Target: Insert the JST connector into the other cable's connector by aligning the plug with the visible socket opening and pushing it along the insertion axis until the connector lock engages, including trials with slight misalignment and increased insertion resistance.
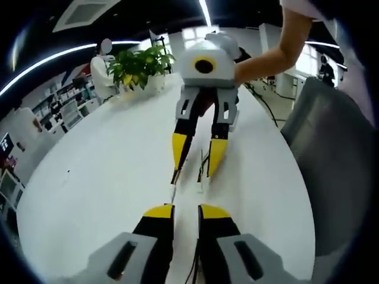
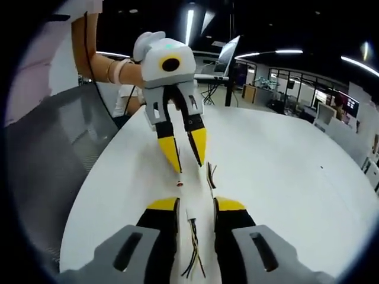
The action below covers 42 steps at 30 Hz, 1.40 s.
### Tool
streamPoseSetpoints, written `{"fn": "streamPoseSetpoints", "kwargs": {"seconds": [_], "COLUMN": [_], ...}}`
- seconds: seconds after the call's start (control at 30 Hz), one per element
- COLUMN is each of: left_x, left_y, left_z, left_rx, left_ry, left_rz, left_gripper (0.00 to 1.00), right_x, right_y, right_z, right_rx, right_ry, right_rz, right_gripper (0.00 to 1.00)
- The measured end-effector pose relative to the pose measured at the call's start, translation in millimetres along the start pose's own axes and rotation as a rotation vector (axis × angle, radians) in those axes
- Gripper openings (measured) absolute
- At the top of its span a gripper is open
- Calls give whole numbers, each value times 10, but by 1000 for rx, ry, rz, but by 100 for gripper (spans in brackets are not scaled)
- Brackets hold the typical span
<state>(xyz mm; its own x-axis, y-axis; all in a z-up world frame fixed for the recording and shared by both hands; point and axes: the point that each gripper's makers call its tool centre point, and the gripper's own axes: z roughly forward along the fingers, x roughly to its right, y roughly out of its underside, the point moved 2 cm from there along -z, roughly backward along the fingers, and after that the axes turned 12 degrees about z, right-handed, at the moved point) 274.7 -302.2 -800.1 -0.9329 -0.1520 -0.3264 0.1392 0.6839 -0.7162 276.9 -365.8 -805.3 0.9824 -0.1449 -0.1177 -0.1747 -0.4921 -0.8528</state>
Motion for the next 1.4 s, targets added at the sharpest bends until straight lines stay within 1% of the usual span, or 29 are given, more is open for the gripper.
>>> {"fn": "streamPoseSetpoints", "kwargs": {"seconds": [0.1,0.17,0.23,0.3,0.33,0.4,0.5,0.6,0.7,0.8,0.9,1.0,1.07,1.13,1.17,1.27,1.33,1.4], "left_x": [30,73,123,158,172,198,236,227,227,238,233,235,239,226,234,235,239,241], "left_y": [26,83,147,203,218,226,295,310,330,313,333,346,346,343,351,349,354,353], "left_z": [6,29,46,55,55,51,61,64,66,62,58,56,59,62,65,75,82,86], "left_rx": [-4,-15,-29,-38,-39,-21,-46,-35,-48,-33,-40,-28,-23,-12,-16,-11,-4,0], "left_ry": [3,14,23,32,32,29,33,25,17,25,20,18,17,10,14,16,20,16], "left_rz": [-10,-34,-22,-42,-44,-85,-71,-94,-71,-79,-70,-98,-101,-84,-88,-89,-98,-135], "left_gripper": [8,10,10,10,10,10,10,10,9,9,9,8,8,4,2,1,0,0], "right_x": [-9,-13,-20,-26,-32,-46,-60,-45,-41,-28,-14,5,9,9,6,23,40,45], "right_y": [18,34,54,80,95,138,184,217,230,248,262,282,295,310,321,329,329,332], "right_z": [-5,-4,2,16,25,49,73,96,113,129,136,140,140,140,141,141,142,143], "right_rx": [-1,-6,-10,-12,-13,-27,-33,-39,-38,-43,-47,-50,-52,-56,-61,-57,-52,-49], "right_ry": [-1,0,-1,-4,-6,-7,-14,-12,-19,-18,-19,-15,-16,-16,-17,-18,-19,-18], "right_rz": [6,4,4,11,15,14,26,31,38,34,33,33,37,37,33,35,37,37], "right_gripper": [19,19,19,18,18,17,16,15,12,12,12,12,12,12,13,12,11,10]}}
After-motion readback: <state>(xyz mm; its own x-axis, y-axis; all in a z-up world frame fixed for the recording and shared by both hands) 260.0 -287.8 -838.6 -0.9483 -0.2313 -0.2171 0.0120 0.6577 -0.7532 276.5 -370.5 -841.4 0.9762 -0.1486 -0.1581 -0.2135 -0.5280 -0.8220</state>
